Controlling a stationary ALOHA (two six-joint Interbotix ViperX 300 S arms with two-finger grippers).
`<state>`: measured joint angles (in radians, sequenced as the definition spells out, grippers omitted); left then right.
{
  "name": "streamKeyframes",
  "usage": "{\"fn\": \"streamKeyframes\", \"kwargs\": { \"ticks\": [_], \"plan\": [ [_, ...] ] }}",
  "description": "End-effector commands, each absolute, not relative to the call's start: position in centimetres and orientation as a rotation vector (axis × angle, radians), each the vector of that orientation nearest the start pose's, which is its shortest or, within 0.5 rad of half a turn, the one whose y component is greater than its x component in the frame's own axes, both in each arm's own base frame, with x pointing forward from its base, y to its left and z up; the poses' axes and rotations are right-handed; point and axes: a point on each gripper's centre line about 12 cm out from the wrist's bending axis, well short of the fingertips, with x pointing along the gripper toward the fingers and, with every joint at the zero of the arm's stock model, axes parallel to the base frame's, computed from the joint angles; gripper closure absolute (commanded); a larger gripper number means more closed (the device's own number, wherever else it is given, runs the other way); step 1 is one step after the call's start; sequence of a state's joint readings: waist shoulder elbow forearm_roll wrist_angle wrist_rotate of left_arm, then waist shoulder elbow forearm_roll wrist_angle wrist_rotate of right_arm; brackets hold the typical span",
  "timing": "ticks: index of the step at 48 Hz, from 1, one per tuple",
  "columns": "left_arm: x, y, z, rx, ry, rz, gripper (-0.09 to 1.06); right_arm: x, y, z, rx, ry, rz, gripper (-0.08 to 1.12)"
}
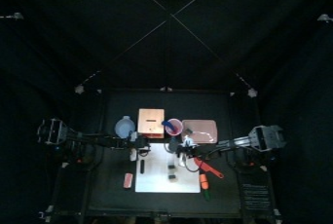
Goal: Place sushi on board then cut the sushi with the knife then place the pieces on the plate
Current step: Place the 4 sushi pieces on the plate
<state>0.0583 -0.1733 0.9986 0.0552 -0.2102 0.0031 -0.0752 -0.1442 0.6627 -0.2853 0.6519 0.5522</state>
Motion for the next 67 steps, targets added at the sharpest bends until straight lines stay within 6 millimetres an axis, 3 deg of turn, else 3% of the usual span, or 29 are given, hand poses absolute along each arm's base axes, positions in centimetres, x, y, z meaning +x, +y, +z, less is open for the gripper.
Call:
{"fn": "streamKeyframes", "kwargs": {
  "ticks": [1,8,16,30,35,42,47,54,61,67],
  "plan": [
    [31.0,1.8,15.2,0.034,0.587,0.033,0.28,29.9,-7.0,19.7,0.271,1.069,-0.484,0.44],
    [30.9,1.9,15.2,0.033,0.589,0.034,0.28,27.0,-10.3,19.1,0.341,1.071,-0.601,0.44],
    [30.9,2.2,15.2,0.029,0.589,0.046,0.28,25.7,-12.7,17.2,0.395,1.045,-0.659,0.43],
    [30.9,2.4,15.2,0.022,0.589,0.053,0.29,25.6,-13.5,13.7,0.443,0.987,-0.644,0.24],
    [30.9,2.4,15.2,0.024,0.587,0.053,0.28,25.7,-13.5,13.8,0.437,0.990,-0.643,0.17],
    [31.0,2.4,15.3,0.024,0.586,0.053,0.28,26.1,-13.5,15.8,0.426,0.955,-0.643,0.16],
    [31.0,2.4,15.3,0.023,0.586,0.054,0.28,27.4,-11.9,17.6,0.382,0.941,-0.587,0.16],
    [31.0,2.4,15.3,0.023,0.584,0.054,0.28,30.9,-7.2,19.9,0.264,0.905,-0.418,0.16],
    [31.0,2.4,15.4,0.024,0.583,0.055,0.28,33.8,-1.9,20.2,0.143,0.910,-0.256,0.16],
    [31.0,2.4,15.4,0.024,0.583,0.053,0.28,35.6,1.4,19.9,0.099,0.923,-0.174,0.16]
  ]
}}
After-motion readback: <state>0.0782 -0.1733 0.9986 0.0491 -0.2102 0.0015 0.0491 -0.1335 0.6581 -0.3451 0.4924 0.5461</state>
